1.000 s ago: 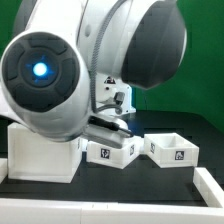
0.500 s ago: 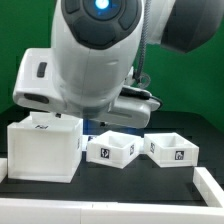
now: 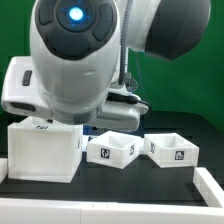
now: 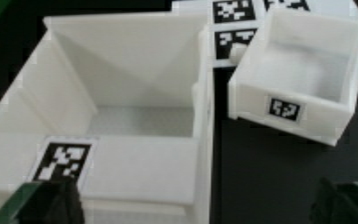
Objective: Assemble drawer
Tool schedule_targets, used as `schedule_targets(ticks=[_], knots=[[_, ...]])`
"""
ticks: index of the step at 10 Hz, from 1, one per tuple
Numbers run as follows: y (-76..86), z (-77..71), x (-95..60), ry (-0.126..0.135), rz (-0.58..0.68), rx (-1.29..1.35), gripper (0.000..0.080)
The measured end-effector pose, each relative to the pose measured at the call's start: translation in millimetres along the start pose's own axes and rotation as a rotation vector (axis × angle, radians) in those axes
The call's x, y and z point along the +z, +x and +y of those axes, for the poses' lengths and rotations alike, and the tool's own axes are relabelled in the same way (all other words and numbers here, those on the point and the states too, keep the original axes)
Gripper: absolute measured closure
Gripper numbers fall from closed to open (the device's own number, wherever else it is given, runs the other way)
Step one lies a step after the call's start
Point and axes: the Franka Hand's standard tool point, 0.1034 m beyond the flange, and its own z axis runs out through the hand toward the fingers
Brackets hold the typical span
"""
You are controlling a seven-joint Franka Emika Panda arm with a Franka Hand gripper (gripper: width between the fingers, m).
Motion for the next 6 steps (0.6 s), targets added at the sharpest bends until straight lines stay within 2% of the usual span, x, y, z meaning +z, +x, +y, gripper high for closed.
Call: schedule_targets(ticks=[6], knots=[[19.3, 1.4, 21.4, -0.002, 0.001, 0.046, 0.015]])
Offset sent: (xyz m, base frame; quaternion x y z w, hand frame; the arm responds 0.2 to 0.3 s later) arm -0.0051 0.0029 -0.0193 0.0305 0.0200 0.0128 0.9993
